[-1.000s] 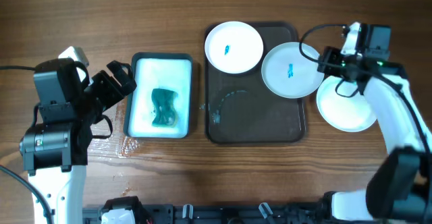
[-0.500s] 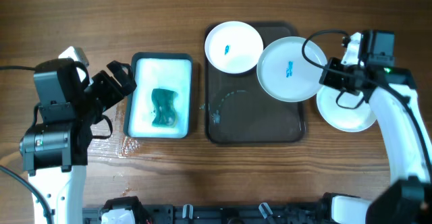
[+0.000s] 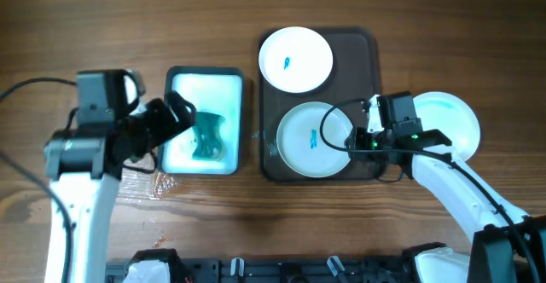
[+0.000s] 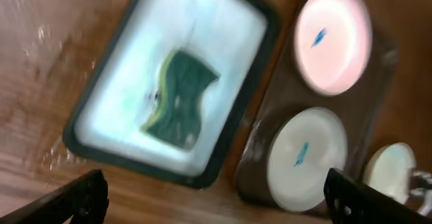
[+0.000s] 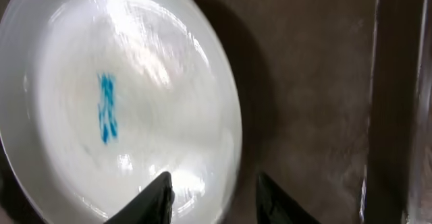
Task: Clean dirty plates on tray and stack at the side
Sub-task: 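Move the right gripper to the right plate and slide it down the tray, then grasp the sponge with the left gripper and scrub the held plate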
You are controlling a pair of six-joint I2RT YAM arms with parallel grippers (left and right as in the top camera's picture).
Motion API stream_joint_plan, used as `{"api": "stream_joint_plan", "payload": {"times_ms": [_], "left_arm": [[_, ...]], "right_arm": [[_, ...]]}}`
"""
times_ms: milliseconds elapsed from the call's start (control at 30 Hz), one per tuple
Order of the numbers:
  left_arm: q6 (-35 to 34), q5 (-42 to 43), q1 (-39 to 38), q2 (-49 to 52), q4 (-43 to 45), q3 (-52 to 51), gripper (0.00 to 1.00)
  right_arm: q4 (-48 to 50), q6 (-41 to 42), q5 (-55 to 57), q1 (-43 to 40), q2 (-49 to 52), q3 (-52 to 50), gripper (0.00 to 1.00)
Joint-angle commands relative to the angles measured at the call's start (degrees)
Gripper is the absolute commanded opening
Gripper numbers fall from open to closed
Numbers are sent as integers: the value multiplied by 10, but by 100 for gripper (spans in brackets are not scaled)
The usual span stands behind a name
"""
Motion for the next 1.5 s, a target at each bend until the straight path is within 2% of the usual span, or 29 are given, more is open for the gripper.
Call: {"api": "stream_joint_plan", "payload": {"times_ms": [0,100,200,267,333,433,467,533,567,633,700,767,800,833,933,1000,1033,1100,1133,1167,1400,1467], "left_arm": [[5,-28,-47,92,-4,-24,90],[-9,-86,-86,201,34,-34,69],[-19,-101,-101,322,57,-34,62],[-19,-100,-103,390,85,-34,42],[-19,-100,-103,418,108,-34,4],[-14,-100,-102,403,81,-6,4],[-14,-100,-102,393,63,10,8],[-14,-100,-102,369,37,37,45],[-12,-101,-102,365,40,37,56],[-12,-133,-103,369,60,30,59],[-12,-156,-103,379,101,9,58],[-13,-151,-108,393,173,-43,43],[-12,-147,-110,395,200,-65,32],[-12,-148,-110,395,203,-72,4],[-12,-147,-109,384,182,-54,4],[-12,-147,-109,369,156,-29,4],[-12,-147,-109,354,133,-8,4],[6,-143,-110,336,109,16,4],[34,-141,-109,313,79,44,4],[40,-141,-109,303,68,55,4],[64,-141,-110,220,40,96,4],[63,-141,-110,218,35,96,4]], "right_arm": [[-59,-26,-11,1,-42,78,41],[-117,-26,-11,1,-95,129,39],[-144,-24,-11,1,-120,129,39],[-163,-24,-11,1,-118,128,39],[-170,-24,-11,1,-118,128,38],[-180,-24,-11,1,-118,128,38],[-181,-24,-11,1,-118,128,38],[-182,-24,-11,1,-118,128,38],[-185,-24,-11,1,-118,128,38],[-192,-24,-11,1,-118,128,37],[-195,-24,-11,1,-118,128,38],[-202,-24,-11,1,-118,128,38],[-204,-24,-11,1,-118,127,37],[-206,-24,-11,1,-118,127,37],[-217,-8,28,1,-118,127,34],[-236,80,118,1,-117,127,31],[-230,90,134,1,-112,127,31],[-216,66,131,1,-95,127,30],[-191,-33,83,1,-63,127,31],[-187,-46,75,1,-48,127,31],[-133,-41,68,1,106,127,31],[-107,-70,24,1,133,125,31]]}}
